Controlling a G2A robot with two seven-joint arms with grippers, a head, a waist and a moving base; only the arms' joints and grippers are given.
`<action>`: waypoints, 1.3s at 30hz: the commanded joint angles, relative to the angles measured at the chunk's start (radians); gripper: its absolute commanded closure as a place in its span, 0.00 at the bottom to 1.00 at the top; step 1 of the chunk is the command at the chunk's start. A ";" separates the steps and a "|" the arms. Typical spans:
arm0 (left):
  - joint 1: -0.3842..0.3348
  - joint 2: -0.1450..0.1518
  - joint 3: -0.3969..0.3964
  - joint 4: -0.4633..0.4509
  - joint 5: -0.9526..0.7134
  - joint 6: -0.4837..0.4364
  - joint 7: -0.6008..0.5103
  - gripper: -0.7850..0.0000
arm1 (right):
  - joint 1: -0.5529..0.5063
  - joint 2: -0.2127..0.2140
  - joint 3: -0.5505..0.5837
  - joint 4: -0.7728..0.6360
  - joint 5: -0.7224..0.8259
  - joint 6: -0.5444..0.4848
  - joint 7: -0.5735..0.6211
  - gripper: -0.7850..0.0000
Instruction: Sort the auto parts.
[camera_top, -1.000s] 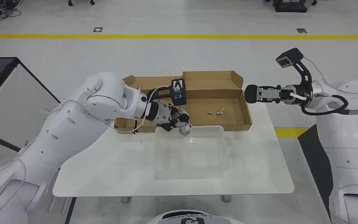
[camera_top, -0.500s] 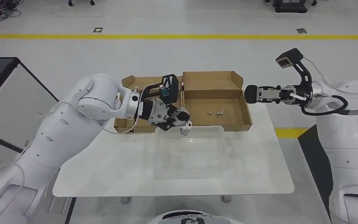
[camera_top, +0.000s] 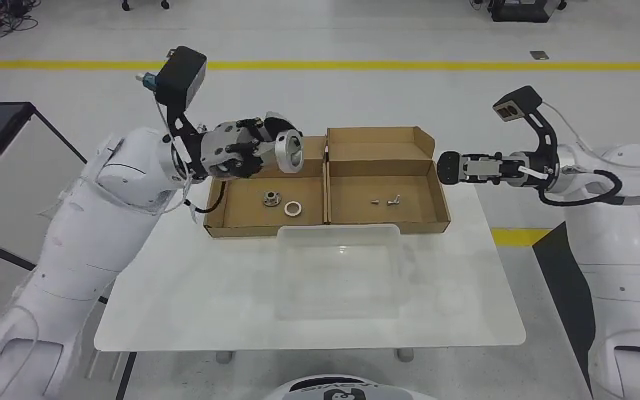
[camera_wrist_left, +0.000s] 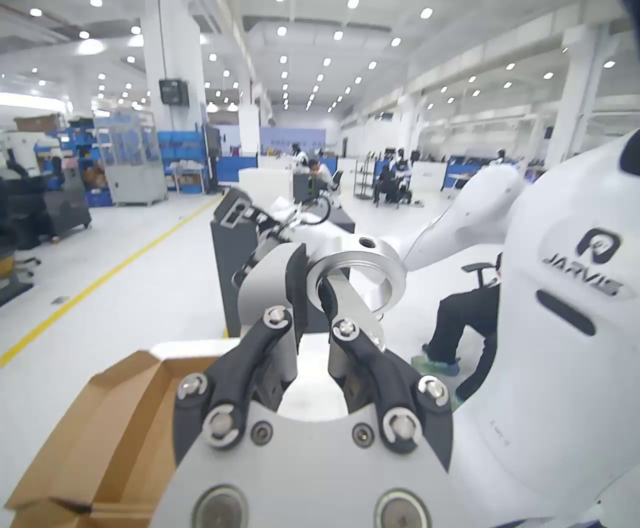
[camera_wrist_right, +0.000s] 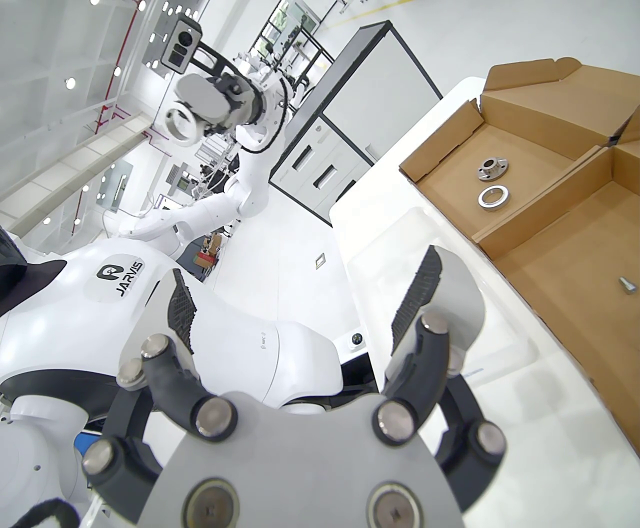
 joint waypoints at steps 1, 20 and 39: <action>0.016 -0.005 -0.022 -0.037 -0.049 0.001 0.041 1.00 | 0.000 0.000 0.000 0.000 0.000 0.000 0.000 0.00; 0.119 -0.140 -0.259 -0.149 -0.499 0.001 -0.182 1.00 | 0.000 0.000 0.000 0.000 0.000 0.000 0.000 0.00; 0.116 -0.158 -0.289 -0.069 -0.126 0.001 -0.329 1.00 | 0.000 0.000 0.000 0.000 0.000 0.000 0.000 0.00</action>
